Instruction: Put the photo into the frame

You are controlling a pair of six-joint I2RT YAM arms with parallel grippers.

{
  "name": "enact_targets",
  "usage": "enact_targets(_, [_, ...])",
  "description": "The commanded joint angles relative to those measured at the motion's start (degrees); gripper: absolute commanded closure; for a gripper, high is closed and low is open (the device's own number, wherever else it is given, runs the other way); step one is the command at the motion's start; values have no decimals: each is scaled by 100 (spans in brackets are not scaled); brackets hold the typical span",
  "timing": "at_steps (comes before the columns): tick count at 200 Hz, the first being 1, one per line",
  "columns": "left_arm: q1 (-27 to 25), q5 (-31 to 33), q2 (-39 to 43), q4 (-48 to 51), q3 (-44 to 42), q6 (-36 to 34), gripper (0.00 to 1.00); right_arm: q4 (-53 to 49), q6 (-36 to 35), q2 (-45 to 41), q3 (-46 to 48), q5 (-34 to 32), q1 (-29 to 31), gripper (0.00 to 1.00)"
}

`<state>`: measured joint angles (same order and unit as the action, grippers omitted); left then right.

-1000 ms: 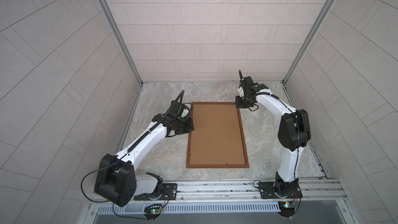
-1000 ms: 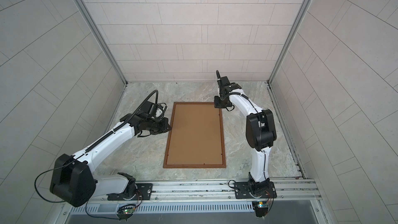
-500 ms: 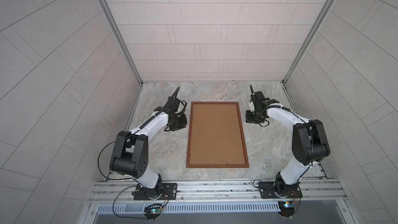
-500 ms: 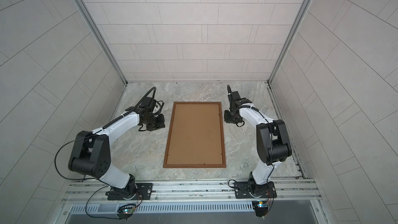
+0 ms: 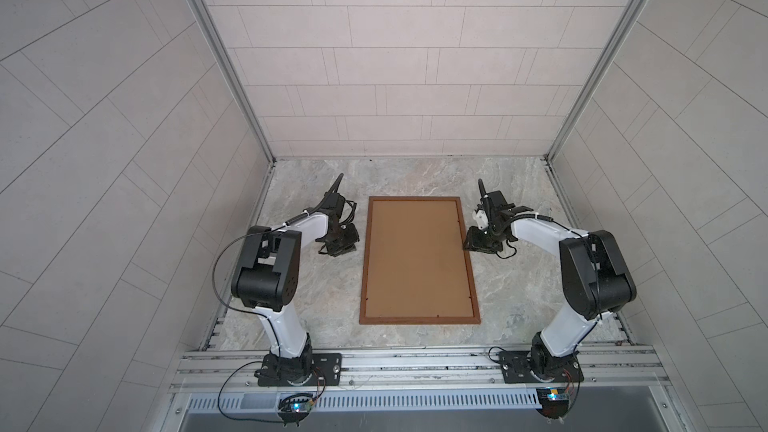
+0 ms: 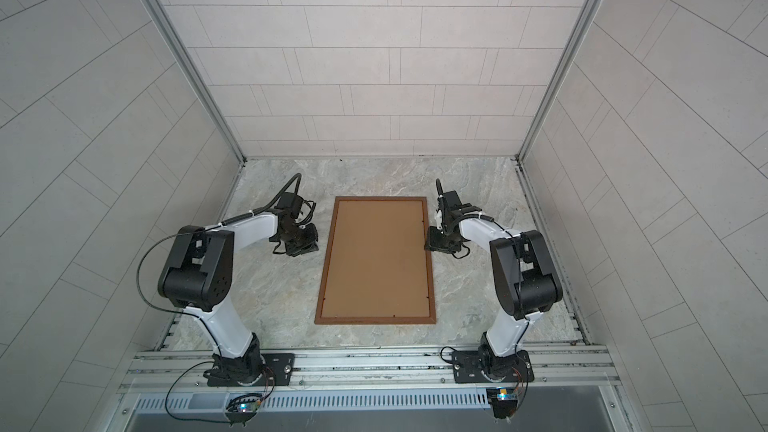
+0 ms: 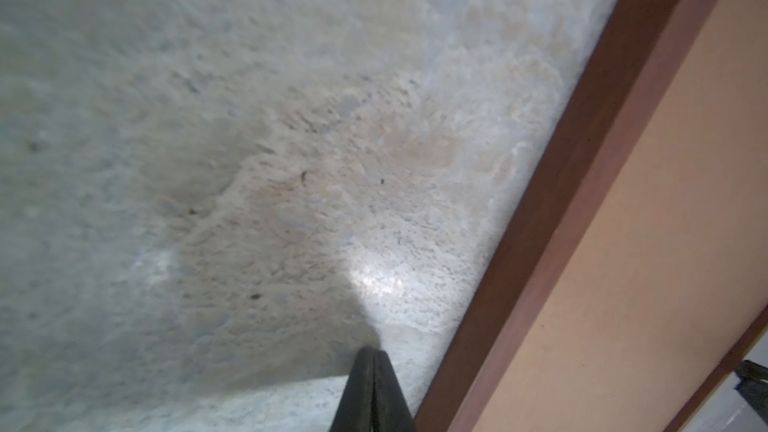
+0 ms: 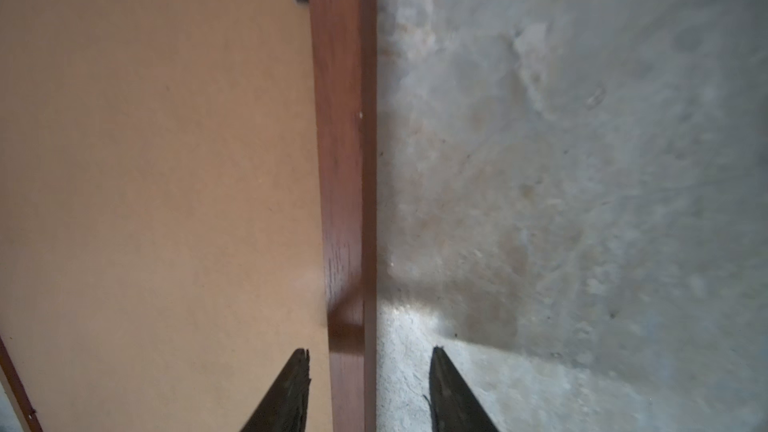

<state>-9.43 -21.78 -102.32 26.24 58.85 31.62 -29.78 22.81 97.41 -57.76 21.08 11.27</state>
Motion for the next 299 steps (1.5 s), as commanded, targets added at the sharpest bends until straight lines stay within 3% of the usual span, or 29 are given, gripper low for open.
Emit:
enact_targets(1, [-150,-170,-28,-112,-166,89,91,132,-14,-101,185,104,24,54])
enact_targets(29, [-325,-288,129,-268,-464,203,91,189,34,-105,414,310,126,59])
enact_targets(90, [-664,-569,1025,-971,-1752,651,91,337,410,-712,1190,306,528,86])
enact_targets(111, [-759,-599,1387,-1130,-2115,829,91,321,570,-1154,1541,254,662,90])
enact_targets(180, [-1228,-360,2628,-1197,-2948,1400,91,-236,515,-2064,1811,-396,801,87])
enact_targets(218, [-1210,115,2669,-260,-2201,755,91,-597,189,-2452,947,-996,755,86])
enact_targets(248, [-1153,589,2533,313,-1488,276,91,-409,57,-1932,176,-1290,614,91])
enact_targets(278, [-1100,456,1993,485,-883,-1,91,-1281,-117,-705,-959,-764,394,97])
enact_targets(299, [-1026,383,1348,790,-354,-280,91,-1238,-114,-299,-943,-204,403,99])
